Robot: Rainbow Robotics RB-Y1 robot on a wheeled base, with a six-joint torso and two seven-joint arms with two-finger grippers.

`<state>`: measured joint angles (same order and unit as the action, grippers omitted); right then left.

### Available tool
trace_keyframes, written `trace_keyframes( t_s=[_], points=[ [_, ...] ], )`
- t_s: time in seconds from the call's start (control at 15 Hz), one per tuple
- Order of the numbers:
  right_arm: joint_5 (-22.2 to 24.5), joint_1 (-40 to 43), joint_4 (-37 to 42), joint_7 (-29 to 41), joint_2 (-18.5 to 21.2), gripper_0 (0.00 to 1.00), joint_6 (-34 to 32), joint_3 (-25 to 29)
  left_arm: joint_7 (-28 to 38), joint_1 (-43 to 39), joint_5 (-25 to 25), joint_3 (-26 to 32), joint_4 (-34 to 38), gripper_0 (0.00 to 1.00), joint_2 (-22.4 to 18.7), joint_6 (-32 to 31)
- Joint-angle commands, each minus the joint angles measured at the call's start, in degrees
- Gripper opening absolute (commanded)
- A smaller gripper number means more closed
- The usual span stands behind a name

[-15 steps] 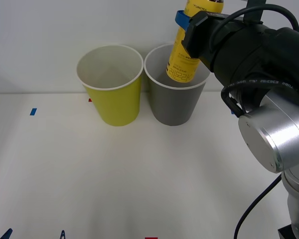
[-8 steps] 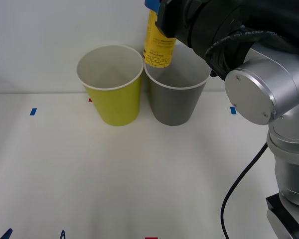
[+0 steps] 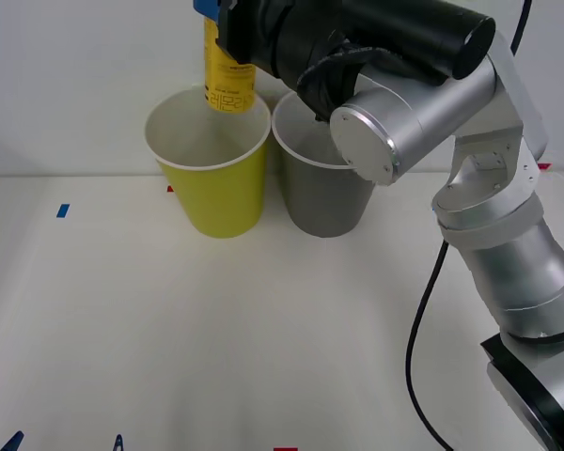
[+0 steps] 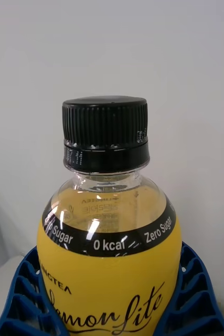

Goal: Put cans in the gray bin and PET bottles in the light green bin.

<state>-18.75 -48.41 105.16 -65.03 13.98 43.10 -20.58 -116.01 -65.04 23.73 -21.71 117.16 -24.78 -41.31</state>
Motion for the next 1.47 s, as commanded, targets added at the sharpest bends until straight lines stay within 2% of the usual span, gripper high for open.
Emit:
trace_keyframes(
  t_s=[0.07,0.2,0.4,0.8,1.07,1.13,1.27,1.47],
  points=[
    [1.7,-2.7,-7.3,-0.3,-1.0,0.0,-5.4,-2.5,0.0,0.0,0.0,0.0,0.0,1.0,0.0,0.0],
    [2.8,-5.1,-11.5,-0.4,-2.0,0.0,-7.2,-3.3,0.0,0.0,0.0,0.0,0.0,1.0,0.0,0.0],
    [3.9,-6.2,-17.5,-0.2,-3.5,0.0,-13.8,-5.1,0.0,0.0,0.0,0.0,0.0,1.0,0.0,0.0],
    [6.4,-8.3,-21.7,0.2,-5.8,0.0,-14.7,-6.0,0.0,0.0,0.0,0.0,0.0,1.0,0.0,0.0],
    [8.2,-8.9,-24.9,-0.3,-5.9,0.0,-18.4,-6.0,0.0,0.0,0.0,0.0,0.0,1.0,0.0,0.0],
    [9.2,-8.9,-24.9,0.2,-5.9,0.05,-18.4,-6.0,0.0,0.0,0.0,0.0,0.0,1.0,0.0,0.0],
    [10.0,-8.9,-24.9,0.0,-5.9,1.0,-18.6,-6.0,0.0,0.0,0.0,0.0,0.0,1.0,0.0,0.0],
    [10.0,-8.9,-24.9,-0.2,-6.0,1.0,-18.6,-6.0,0.0,0.0,0.0,0.0,0.0,1.0,0.0,0.0]
  ],
)
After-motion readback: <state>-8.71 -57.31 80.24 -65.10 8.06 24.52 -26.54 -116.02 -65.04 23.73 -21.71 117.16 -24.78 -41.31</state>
